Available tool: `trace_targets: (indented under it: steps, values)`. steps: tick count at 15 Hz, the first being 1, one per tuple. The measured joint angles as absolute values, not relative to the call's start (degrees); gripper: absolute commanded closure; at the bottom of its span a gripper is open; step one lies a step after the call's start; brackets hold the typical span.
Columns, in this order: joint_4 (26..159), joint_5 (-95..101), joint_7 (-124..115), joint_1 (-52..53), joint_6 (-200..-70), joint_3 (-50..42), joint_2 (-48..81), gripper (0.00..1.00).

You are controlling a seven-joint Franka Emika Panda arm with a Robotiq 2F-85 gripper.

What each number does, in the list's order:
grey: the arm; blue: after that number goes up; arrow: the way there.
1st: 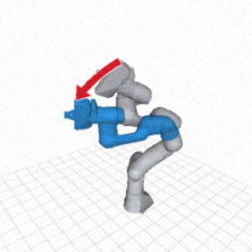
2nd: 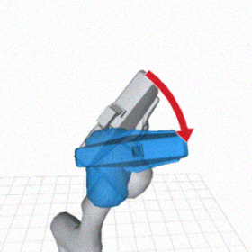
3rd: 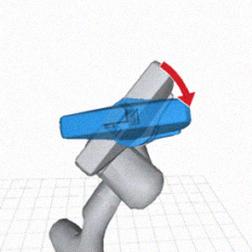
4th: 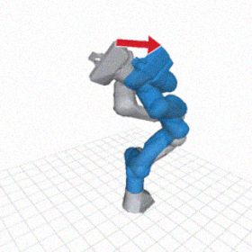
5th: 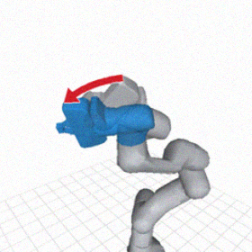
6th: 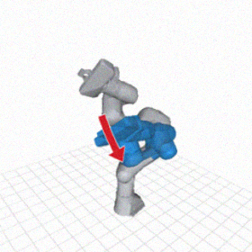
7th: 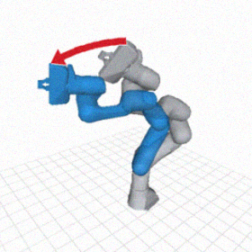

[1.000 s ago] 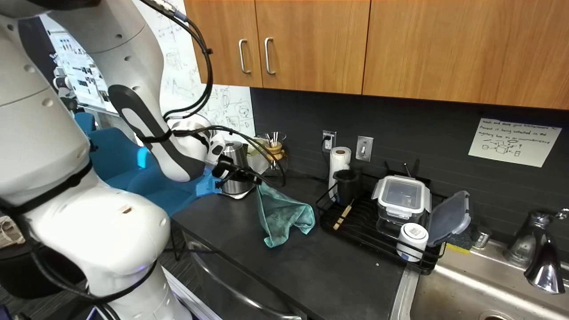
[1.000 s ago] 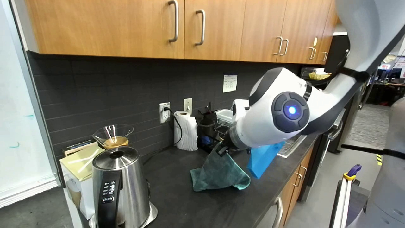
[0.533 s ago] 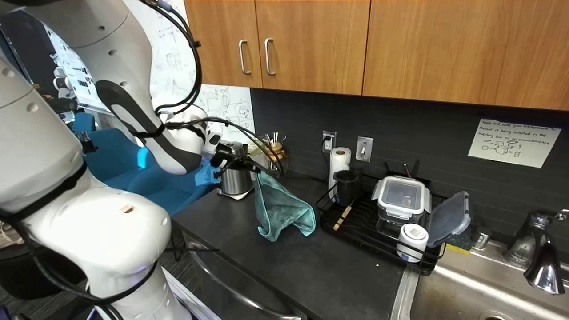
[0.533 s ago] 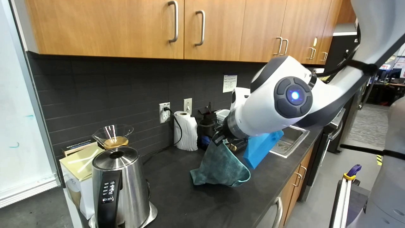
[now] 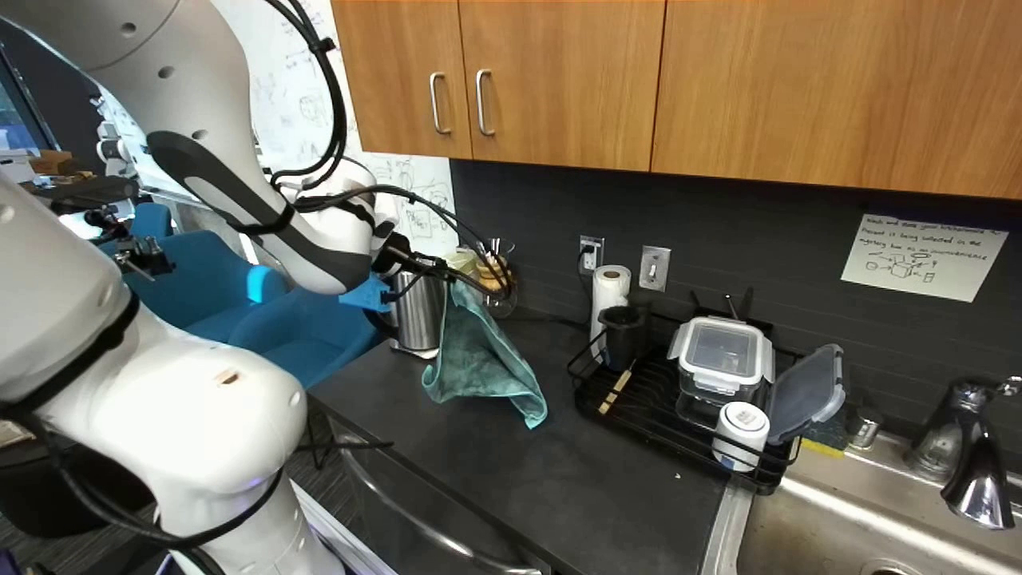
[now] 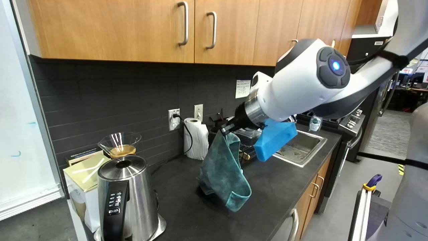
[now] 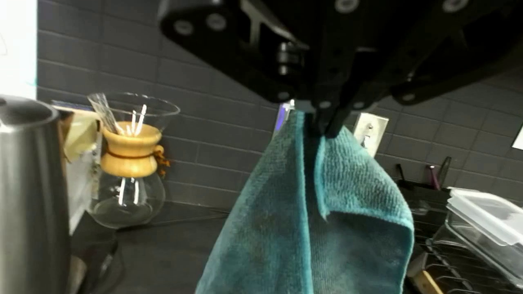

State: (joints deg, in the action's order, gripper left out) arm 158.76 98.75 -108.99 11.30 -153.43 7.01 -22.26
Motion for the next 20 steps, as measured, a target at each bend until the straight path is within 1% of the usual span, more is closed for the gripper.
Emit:
trace_targets:
  steps: [5,9,13,20]
  values:
    - [158.79,107.89,-115.40,10.28,-167.45,0.83,-25.83,1.00]
    - [158.80,113.50,-119.23,10.12,-173.74,-3.56,-27.04,1.00]
    - [158.87,114.79,-121.93,10.12,-181.66,-8.21,-27.91,1.00]
    - [159.57,112.07,-121.96,6.30,-188.11,-9.10,-24.39,1.00]
